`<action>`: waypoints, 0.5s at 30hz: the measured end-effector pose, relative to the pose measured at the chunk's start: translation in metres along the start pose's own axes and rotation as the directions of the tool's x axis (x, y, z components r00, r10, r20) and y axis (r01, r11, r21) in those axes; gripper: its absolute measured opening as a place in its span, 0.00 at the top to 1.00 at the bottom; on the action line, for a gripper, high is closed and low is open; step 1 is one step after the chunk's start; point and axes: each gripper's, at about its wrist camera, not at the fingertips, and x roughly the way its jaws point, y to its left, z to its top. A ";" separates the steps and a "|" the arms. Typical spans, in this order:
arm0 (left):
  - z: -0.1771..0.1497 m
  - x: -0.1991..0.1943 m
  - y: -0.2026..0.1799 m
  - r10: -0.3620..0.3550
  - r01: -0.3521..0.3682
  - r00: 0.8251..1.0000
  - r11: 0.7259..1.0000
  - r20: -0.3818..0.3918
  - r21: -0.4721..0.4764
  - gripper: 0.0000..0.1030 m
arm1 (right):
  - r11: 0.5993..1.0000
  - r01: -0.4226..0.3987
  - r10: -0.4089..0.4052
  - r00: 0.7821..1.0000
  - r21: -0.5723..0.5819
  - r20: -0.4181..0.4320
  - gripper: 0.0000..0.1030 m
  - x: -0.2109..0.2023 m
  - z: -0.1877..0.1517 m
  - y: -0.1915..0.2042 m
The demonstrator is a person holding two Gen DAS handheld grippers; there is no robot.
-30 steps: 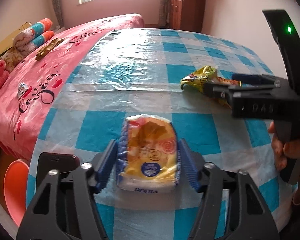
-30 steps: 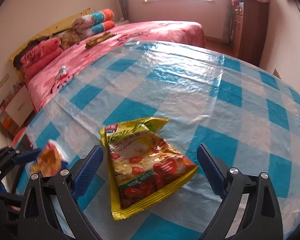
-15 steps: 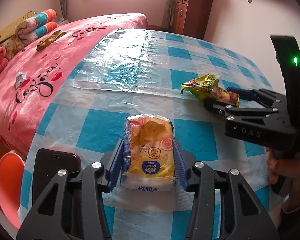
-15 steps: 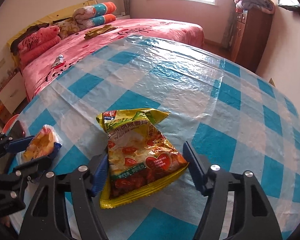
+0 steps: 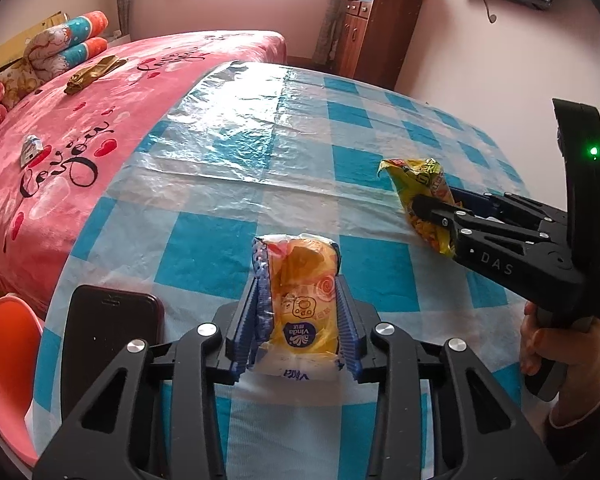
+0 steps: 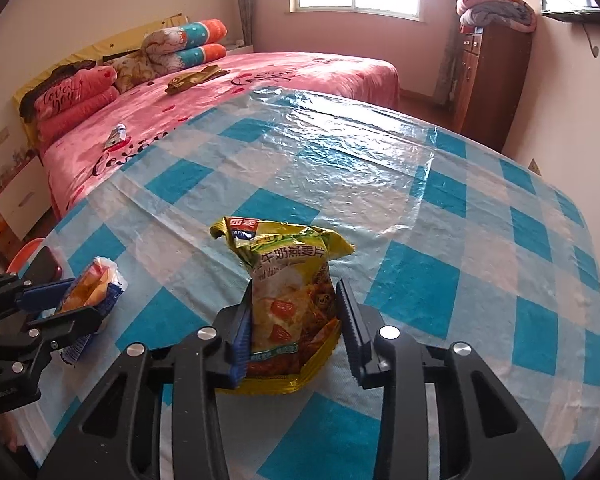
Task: Collect trash
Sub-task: 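Lift the bread bag with the left gripper while the right lifts the chip bag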
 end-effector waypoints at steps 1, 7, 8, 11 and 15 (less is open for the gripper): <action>0.000 -0.001 0.001 -0.005 0.005 1.000 1.000 0.002 0.000 0.63 | 1.000 -0.002 0.002 1.000 0.001 0.000 0.63 -0.001 -0.001 0.001; -0.006 -0.012 0.002 -0.037 0.037 0.999 0.999 0.021 -0.004 0.65 | 0.999 -0.020 0.020 1.000 0.037 0.014 0.68 -0.011 -0.008 -0.001; -0.007 -0.014 0.002 -0.043 0.043 0.999 0.999 0.027 -0.005 0.65 | 0.999 -0.027 0.026 1.000 0.047 0.015 0.69 -0.012 -0.009 -0.002; -0.009 -0.021 0.001 -0.059 0.059 0.998 0.998 0.039 -0.005 0.65 | 0.996 -0.038 0.036 0.999 0.080 0.020 0.71 -0.018 -0.011 -0.005; -0.010 -0.035 0.002 -0.077 0.077 0.995 0.997 0.065 0.000 0.65 | 0.989 -0.065 0.061 0.998 0.136 0.032 0.72 -0.026 -0.013 -0.012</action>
